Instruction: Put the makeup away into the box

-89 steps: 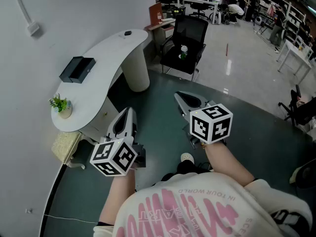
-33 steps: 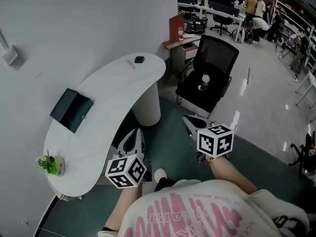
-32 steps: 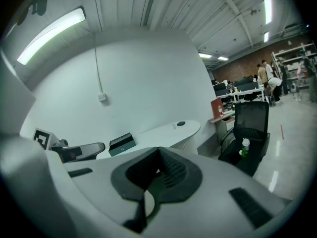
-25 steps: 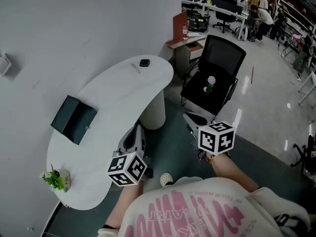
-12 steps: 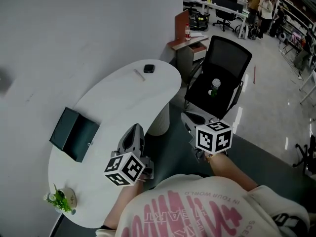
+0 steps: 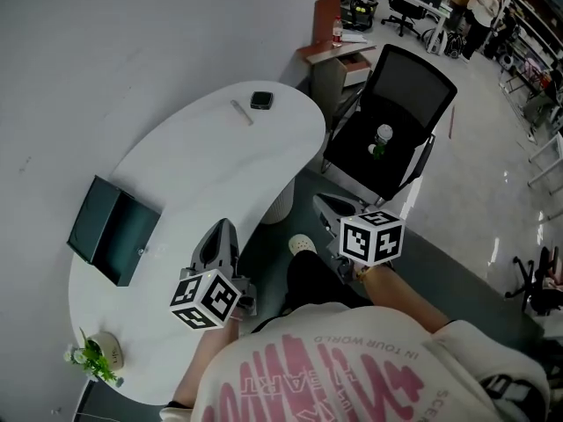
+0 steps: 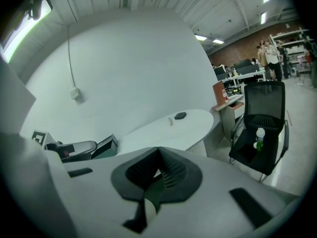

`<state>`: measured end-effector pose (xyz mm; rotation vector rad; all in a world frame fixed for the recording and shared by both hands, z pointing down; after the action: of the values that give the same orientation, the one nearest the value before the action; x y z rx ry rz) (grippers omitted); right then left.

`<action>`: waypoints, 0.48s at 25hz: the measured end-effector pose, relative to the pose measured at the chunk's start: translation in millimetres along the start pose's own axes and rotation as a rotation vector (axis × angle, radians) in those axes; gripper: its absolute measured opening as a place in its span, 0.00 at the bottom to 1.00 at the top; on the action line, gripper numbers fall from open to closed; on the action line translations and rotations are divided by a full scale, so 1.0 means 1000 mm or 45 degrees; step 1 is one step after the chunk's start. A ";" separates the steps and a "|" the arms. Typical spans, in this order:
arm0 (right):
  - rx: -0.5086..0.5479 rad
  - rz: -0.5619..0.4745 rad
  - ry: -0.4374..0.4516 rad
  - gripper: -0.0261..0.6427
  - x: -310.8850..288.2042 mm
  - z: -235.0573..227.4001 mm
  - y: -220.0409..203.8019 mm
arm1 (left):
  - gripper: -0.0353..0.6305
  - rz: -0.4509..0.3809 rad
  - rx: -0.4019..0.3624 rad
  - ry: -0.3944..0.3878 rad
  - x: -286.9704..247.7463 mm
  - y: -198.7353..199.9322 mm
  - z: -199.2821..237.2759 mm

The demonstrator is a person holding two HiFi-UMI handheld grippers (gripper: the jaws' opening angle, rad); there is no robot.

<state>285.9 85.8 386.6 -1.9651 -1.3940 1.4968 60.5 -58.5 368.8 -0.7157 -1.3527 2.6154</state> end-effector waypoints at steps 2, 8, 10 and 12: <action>0.029 0.006 0.012 0.04 -0.012 -0.005 0.012 | 0.06 -0.024 -0.001 0.007 -0.011 0.009 0.001; 0.095 0.061 0.044 0.08 -0.062 -0.032 0.060 | 0.06 -0.065 -0.007 0.052 -0.046 0.038 0.008; 0.115 0.092 0.072 0.14 -0.079 -0.044 0.078 | 0.06 -0.080 0.024 0.084 -0.059 0.044 0.013; 0.131 0.105 0.096 0.16 -0.094 -0.054 0.096 | 0.06 -0.098 0.045 0.116 -0.071 0.053 0.017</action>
<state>382.5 -21.9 393.7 -2.0155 -1.1952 1.4821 121.5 -124.6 360.6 -0.7520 -1.2792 2.5088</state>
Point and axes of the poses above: the fingertips, and each gripper's own axes: x backward along the fingers, z to its left, y out of its top, the point moved 8 cm from there along x, backward along the fingers, and after that the axes turned 10 degrees about z, right-handed, at the moved point
